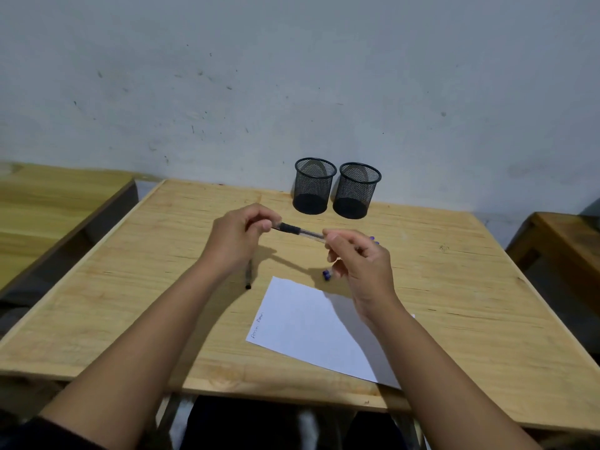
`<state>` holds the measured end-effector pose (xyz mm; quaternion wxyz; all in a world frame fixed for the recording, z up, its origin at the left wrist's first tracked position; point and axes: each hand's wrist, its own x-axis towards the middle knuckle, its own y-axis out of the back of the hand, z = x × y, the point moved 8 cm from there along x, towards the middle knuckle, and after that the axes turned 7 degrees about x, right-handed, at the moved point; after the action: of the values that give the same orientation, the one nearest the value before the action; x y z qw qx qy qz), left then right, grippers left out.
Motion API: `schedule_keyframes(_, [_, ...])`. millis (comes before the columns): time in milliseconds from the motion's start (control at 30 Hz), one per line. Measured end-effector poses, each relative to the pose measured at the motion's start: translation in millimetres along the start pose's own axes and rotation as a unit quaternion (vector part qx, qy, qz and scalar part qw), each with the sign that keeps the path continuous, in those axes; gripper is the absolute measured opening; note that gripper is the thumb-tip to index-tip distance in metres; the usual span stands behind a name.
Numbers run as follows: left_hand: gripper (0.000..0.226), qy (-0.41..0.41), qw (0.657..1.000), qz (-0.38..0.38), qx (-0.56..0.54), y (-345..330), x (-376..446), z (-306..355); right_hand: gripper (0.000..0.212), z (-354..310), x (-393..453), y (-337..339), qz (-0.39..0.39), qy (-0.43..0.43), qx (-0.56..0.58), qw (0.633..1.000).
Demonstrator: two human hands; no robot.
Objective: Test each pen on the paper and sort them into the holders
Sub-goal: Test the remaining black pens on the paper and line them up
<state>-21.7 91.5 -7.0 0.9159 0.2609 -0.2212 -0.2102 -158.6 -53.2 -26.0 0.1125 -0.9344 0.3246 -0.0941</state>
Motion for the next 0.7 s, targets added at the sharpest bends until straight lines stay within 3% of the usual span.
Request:
schedule_keyframes(133, [0.025, 0.022, 0.992, 0.01, -0.123, 16.5, 7.6, -3.7, 0.007, 13.2, -16.0, -19.1, -0.039, -0.025, -0.102, 0.994])
schedule_keyframes(333, [0.019, 0.038, 0.987, 0.006, -0.155, 14.1, 9.2, -5.6, 0.006, 35.8, -25.6, -53.0, -0.058, -0.056, -0.155, 0.985])
schedule_keyframes(533, [0.024, 0.114, 0.99, 0.055, 0.062, 16.8, -9.4, -67.9, 0.028, 50.4, -14.2, -67.3, -0.025, -0.049, -0.197, 0.979])
schedule_keyframes(633, [0.028, 0.091, 0.978, 0.035, 0.185, 7.6, -17.7, -97.4, 0.033, 55.1, -6.4, -69.8, -0.008, -0.036, -0.236, 0.971])
schedule_keyframes(700, [0.028, 0.082, 0.973, 0.04, 0.21, 4.3, -21.5, -105.6, 0.033, 58.0, -0.7, -71.6, 0.003, -0.031, -0.262, 0.965])
